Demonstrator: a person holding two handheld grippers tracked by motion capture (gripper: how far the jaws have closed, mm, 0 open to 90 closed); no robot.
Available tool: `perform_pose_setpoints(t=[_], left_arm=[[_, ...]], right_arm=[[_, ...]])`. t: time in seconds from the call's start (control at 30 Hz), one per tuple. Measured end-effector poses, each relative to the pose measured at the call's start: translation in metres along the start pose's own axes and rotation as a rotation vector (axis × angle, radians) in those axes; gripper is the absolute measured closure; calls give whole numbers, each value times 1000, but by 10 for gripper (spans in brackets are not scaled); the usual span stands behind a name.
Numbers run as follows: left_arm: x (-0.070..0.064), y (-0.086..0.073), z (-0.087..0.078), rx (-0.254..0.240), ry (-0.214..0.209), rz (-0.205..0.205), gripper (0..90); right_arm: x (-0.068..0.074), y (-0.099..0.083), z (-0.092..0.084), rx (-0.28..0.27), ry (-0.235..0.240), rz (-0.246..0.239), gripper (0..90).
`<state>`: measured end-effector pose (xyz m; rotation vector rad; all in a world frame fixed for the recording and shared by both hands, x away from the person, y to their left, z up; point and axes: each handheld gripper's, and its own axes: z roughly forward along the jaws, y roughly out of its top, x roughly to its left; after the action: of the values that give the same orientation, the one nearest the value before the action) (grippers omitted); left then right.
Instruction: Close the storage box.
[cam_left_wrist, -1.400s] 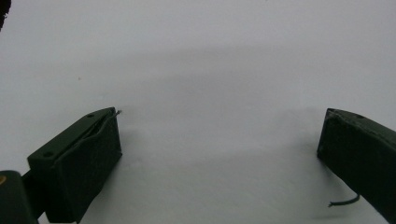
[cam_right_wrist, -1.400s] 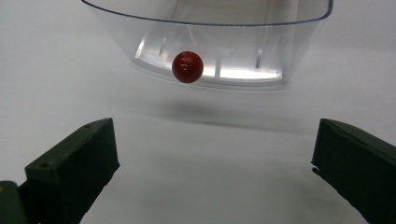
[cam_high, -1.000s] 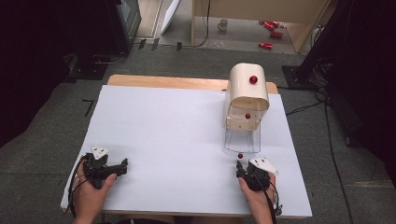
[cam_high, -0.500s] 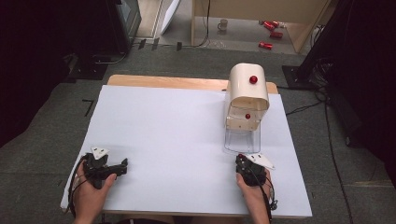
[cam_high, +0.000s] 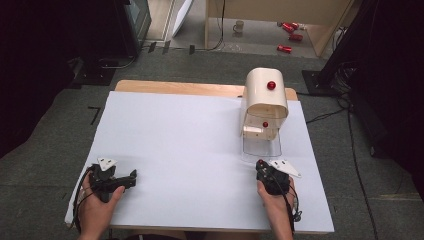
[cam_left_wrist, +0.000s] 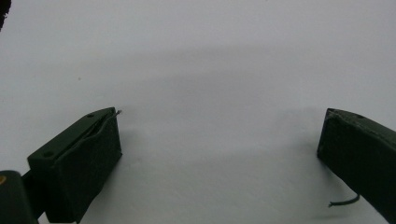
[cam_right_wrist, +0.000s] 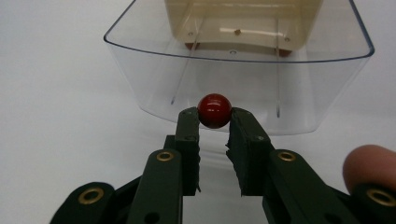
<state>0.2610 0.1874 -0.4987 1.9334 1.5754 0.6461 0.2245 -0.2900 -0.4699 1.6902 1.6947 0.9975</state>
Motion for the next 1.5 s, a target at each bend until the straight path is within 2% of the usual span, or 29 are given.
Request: perform_pose_setpoints(t=[0.8, 1.5], left_arm=[[0, 0, 0, 0, 0, 0, 0], [0, 0, 0, 0, -1, -2, 0]], right_arm=[[-6, 36, 26, 15, -9, -7, 751], [-10, 51, 51, 24, -31, -10, 751]])
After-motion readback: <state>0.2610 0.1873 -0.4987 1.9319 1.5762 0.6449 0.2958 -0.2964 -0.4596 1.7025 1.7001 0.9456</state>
